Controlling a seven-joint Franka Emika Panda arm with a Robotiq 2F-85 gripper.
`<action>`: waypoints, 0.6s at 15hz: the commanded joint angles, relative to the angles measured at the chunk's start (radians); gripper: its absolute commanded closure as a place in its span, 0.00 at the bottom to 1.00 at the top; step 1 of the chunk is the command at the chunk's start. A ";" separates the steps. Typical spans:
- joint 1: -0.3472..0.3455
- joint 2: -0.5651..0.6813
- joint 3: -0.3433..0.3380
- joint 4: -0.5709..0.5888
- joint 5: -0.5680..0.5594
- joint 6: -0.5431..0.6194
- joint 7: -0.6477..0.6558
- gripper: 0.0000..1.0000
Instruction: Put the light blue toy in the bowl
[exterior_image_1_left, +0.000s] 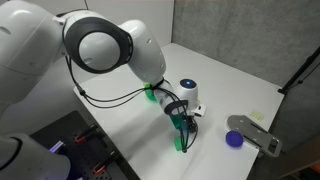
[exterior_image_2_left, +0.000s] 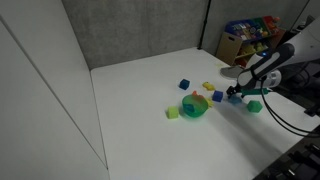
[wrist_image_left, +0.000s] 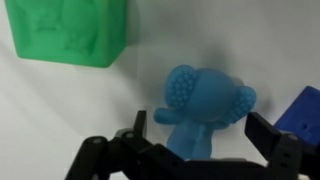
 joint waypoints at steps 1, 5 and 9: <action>-0.028 0.026 0.026 0.034 0.013 0.010 -0.015 0.00; -0.028 0.036 0.026 0.041 0.011 -0.003 -0.013 0.30; -0.022 0.024 0.023 0.034 0.010 -0.009 -0.011 0.51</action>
